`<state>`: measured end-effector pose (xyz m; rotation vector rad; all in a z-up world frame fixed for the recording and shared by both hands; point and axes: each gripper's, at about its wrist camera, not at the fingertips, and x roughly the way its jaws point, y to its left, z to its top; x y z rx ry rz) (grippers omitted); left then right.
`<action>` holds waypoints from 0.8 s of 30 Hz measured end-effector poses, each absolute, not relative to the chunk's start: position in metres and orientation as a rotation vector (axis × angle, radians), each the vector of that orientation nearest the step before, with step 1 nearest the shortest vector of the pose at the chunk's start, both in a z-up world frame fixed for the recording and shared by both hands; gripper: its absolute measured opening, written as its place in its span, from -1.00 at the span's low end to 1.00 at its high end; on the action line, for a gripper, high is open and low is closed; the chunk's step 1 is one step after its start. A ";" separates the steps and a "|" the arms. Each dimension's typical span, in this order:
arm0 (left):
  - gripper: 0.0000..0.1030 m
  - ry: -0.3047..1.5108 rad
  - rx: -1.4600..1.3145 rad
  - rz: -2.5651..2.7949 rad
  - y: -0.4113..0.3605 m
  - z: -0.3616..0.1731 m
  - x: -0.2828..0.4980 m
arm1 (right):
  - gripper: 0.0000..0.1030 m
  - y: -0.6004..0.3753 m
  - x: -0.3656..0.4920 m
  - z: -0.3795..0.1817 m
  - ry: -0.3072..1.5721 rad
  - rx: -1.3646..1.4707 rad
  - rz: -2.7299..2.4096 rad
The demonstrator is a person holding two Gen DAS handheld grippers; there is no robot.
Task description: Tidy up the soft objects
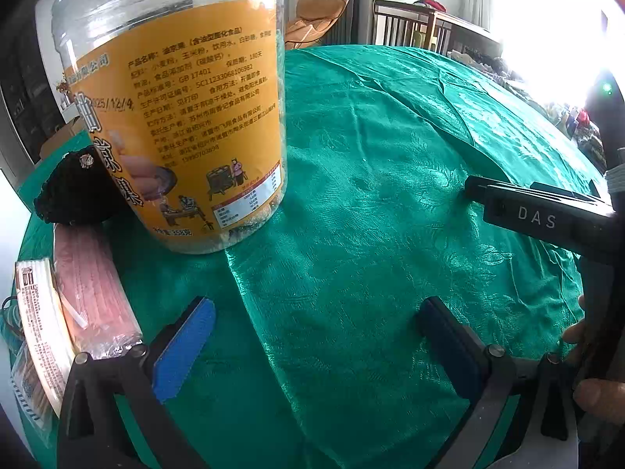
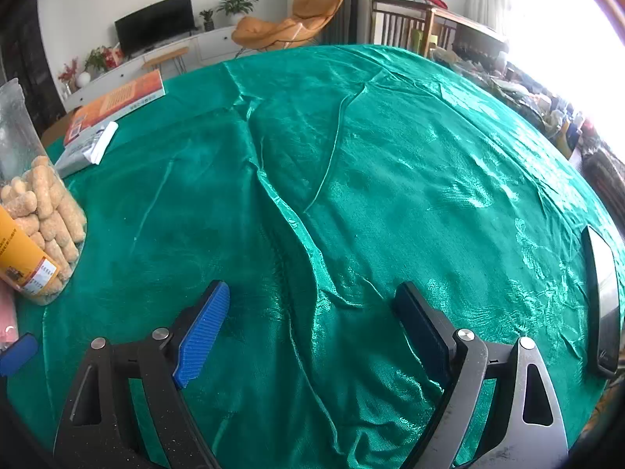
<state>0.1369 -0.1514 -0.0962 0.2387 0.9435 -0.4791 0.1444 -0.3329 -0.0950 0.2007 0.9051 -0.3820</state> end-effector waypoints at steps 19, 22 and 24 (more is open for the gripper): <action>1.00 0.944 0.223 -0.454 -0.146 -0.096 0.133 | 0.73 -0.333 0.144 -0.095 0.906 0.201 -0.382; 1.00 0.944 0.223 -0.453 -0.147 -0.096 0.133 | 0.73 -0.333 0.144 -0.095 0.906 0.201 -0.382; 1.00 0.944 0.223 -0.452 -0.146 -0.097 0.133 | 0.73 -0.333 0.144 -0.095 0.906 0.201 -0.382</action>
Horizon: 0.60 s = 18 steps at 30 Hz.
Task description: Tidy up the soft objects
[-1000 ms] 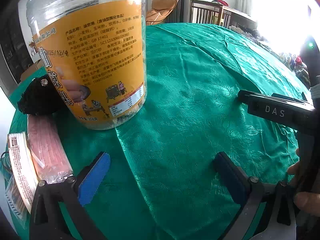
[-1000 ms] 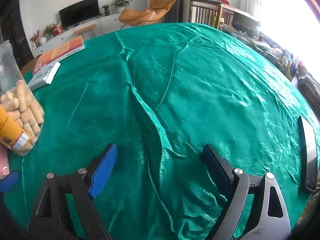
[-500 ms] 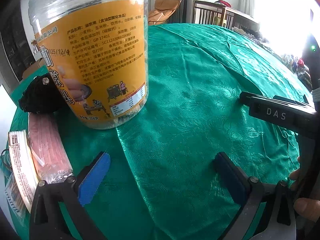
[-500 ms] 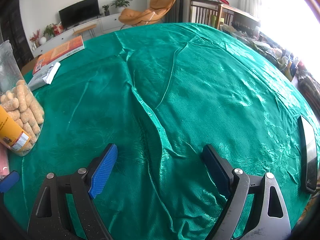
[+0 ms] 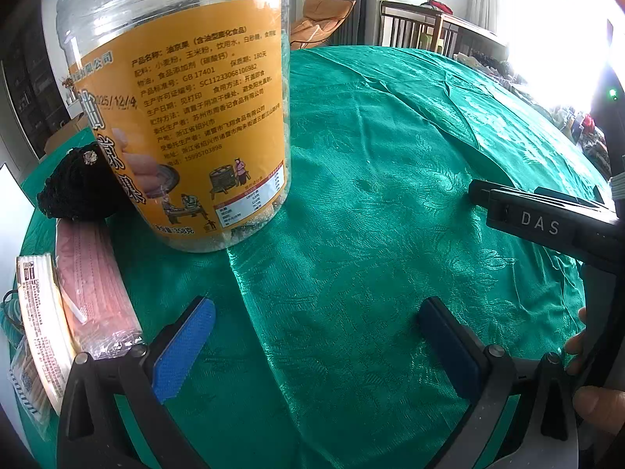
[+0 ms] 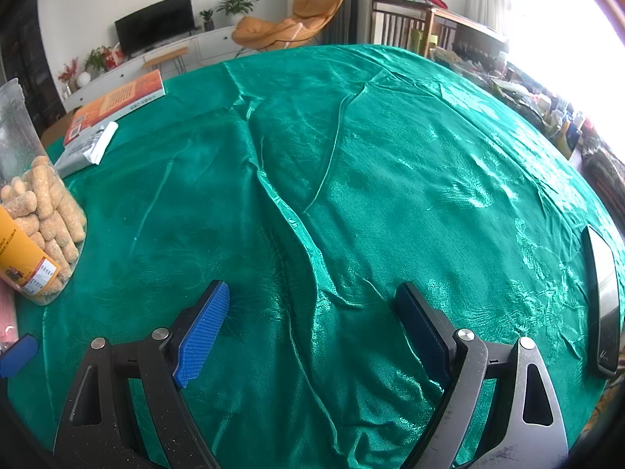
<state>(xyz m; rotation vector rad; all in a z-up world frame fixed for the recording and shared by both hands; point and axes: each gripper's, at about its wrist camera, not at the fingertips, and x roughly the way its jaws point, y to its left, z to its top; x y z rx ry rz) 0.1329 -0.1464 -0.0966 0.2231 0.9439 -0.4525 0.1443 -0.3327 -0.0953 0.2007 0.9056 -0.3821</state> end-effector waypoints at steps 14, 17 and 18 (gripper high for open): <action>1.00 0.943 0.223 -0.452 -0.147 -0.097 0.133 | 0.73 -0.333 0.144 -0.095 0.906 0.201 -0.382; 1.00 0.943 0.223 -0.452 -0.148 -0.097 0.133 | 0.73 -0.333 0.144 -0.095 0.906 0.201 -0.382; 1.00 0.943 0.223 -0.452 -0.147 -0.097 0.133 | 0.73 -0.333 0.144 -0.095 0.906 0.201 -0.382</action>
